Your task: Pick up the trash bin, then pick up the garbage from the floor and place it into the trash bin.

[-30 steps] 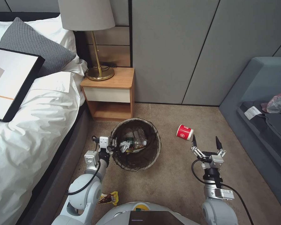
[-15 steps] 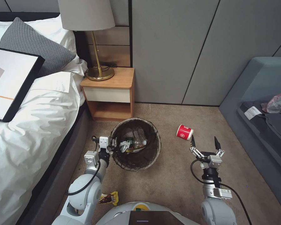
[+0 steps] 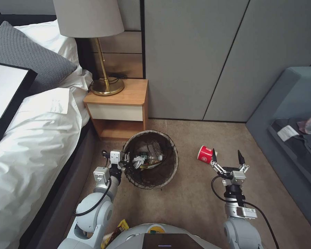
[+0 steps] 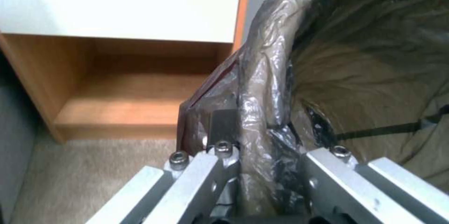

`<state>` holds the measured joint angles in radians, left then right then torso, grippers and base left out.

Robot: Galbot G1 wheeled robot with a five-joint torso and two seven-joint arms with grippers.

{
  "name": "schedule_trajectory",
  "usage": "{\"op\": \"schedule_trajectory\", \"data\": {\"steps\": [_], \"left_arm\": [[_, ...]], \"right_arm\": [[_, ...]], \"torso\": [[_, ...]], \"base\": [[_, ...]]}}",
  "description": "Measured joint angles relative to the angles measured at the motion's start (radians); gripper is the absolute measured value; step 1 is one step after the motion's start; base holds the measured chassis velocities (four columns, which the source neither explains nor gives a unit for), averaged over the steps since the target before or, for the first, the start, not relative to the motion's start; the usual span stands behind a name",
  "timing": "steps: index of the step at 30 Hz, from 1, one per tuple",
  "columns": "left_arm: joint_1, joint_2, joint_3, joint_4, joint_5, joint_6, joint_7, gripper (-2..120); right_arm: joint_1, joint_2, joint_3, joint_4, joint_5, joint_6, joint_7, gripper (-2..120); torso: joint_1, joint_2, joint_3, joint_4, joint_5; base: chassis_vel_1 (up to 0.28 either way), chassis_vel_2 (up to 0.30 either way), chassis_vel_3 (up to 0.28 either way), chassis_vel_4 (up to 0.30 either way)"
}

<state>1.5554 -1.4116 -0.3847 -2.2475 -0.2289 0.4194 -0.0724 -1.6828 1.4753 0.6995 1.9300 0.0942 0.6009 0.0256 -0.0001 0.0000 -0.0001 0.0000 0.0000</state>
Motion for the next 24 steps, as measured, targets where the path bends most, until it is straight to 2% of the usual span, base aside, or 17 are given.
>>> {"op": "schedule_trajectory", "data": {"steps": [6,24], "left_arm": [[0.0,-0.001,0.001,0.0,0.001,-0.001,0.0,0],[0.0,-0.001,0.001,-0.003,0.002,-0.001,0.0,0]], "right_arm": [[0.004,0.001,0.001,-0.006,0.0,0.004,-0.002,100],[0.033,-0.004,0.009,-0.008,-0.009,0.024,-0.032,100]], "torso": [[0.0,0.0,0.0,0.0001,0.0002],[0.0,0.0,0.0,0.0003,0.0]], "base": [[-0.141,0.132,0.134,-0.124],[0.017,-0.01,-0.02,0.007]]}}
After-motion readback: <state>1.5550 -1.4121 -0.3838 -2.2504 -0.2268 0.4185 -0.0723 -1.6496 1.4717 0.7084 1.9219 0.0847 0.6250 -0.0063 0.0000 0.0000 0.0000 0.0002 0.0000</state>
